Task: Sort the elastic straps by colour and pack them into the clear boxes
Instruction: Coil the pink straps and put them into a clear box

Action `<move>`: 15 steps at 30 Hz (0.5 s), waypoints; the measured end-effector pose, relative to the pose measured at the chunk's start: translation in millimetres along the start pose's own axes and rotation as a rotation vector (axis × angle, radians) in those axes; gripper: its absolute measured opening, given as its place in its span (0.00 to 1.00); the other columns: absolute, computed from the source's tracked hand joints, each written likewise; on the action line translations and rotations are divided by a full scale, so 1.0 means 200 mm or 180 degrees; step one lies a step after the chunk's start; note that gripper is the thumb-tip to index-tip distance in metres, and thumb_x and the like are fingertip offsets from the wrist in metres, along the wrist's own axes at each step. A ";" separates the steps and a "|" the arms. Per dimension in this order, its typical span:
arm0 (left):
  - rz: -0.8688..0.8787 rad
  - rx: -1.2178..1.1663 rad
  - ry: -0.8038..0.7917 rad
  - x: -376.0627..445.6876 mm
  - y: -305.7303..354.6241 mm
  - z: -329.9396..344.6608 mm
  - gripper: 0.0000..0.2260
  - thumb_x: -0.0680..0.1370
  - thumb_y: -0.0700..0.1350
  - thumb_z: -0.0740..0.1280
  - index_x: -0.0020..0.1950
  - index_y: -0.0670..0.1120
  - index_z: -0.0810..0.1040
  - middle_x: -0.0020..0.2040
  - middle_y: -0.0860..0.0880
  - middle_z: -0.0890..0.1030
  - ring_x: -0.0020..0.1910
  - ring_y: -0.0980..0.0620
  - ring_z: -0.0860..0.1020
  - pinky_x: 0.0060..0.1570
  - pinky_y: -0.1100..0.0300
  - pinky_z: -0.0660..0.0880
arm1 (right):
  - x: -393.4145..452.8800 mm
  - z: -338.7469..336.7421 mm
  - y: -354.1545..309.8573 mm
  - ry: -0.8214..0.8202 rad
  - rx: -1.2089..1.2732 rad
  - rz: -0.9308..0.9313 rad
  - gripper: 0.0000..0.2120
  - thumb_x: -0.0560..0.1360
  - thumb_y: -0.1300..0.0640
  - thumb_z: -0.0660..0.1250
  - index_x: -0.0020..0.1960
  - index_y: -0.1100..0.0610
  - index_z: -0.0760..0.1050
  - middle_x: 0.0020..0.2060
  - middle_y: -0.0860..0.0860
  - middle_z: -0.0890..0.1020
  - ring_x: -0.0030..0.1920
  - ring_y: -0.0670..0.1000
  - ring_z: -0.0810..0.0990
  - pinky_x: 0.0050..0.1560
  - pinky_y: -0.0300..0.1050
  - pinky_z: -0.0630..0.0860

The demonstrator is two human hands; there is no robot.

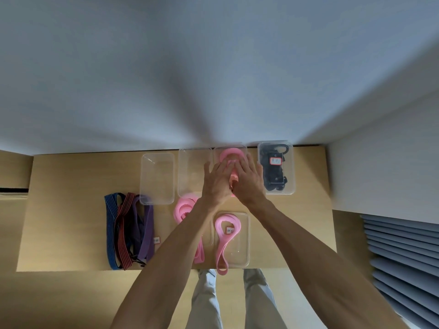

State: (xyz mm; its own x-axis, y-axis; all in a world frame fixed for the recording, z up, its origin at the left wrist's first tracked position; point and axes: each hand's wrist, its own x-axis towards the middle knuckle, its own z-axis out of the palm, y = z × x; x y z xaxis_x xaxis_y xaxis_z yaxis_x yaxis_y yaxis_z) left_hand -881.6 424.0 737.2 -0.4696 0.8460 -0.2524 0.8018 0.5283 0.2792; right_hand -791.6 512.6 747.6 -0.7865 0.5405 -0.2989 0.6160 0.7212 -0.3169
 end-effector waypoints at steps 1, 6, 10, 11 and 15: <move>-0.0009 -0.0124 0.0165 0.00 0.00 0.00 0.30 0.75 0.48 0.71 0.76 0.48 0.69 0.76 0.48 0.70 0.72 0.47 0.70 0.73 0.44 0.55 | -0.01 -0.01 0.00 0.0145 0.0200 -0.0034 0.31 0.77 0.55 0.66 0.78 0.57 0.63 0.79 0.53 0.60 0.81 0.56 0.50 0.78 0.59 0.50; 0.0253 -0.0553 0.0869 -0.06 -0.04 -0.03 0.26 0.68 0.38 0.77 0.65 0.41 0.79 0.67 0.39 0.78 0.62 0.42 0.80 0.63 0.45 0.74 | -0.13 -0.01 0.05 0.0631 0.0399 -0.0284 0.28 0.70 0.61 0.69 0.70 0.61 0.73 0.75 0.58 0.68 0.78 0.60 0.60 0.73 0.63 0.61; 0.0281 -0.0753 0.1284 -0.13 -0.03 -0.06 0.23 0.67 0.28 0.75 0.61 0.38 0.81 0.60 0.39 0.82 0.57 0.40 0.82 0.58 0.46 0.79 | -0.18 -0.01 0.03 0.0701 0.0462 -0.0218 0.30 0.71 0.62 0.70 0.72 0.60 0.71 0.74 0.57 0.69 0.78 0.60 0.61 0.73 0.63 0.62; 0.0224 -0.0821 0.1313 -0.15 -0.02 -0.07 0.23 0.67 0.28 0.74 0.61 0.39 0.81 0.59 0.40 0.82 0.56 0.40 0.82 0.57 0.47 0.80 | -0.18 -0.02 0.02 0.0817 0.0499 -0.0220 0.30 0.70 0.64 0.71 0.72 0.61 0.72 0.73 0.58 0.71 0.76 0.61 0.64 0.71 0.62 0.64; -0.0087 -0.1177 0.1393 -0.23 0.01 -0.11 0.18 0.69 0.26 0.68 0.55 0.41 0.83 0.51 0.44 0.83 0.47 0.45 0.83 0.42 0.54 0.82 | -0.23 -0.03 -0.01 0.1322 0.0492 -0.0253 0.25 0.66 0.70 0.71 0.63 0.61 0.78 0.63 0.59 0.78 0.67 0.62 0.75 0.62 0.57 0.72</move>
State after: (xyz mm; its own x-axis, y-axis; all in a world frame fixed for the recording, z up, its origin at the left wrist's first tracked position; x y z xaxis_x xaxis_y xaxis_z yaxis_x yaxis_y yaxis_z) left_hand -866.9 388.7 770.1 -0.6607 0.7409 0.1210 0.6416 0.4735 0.6034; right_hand -757.4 489.5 766.3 -0.7632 0.6369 0.1086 0.5275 0.7113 -0.4644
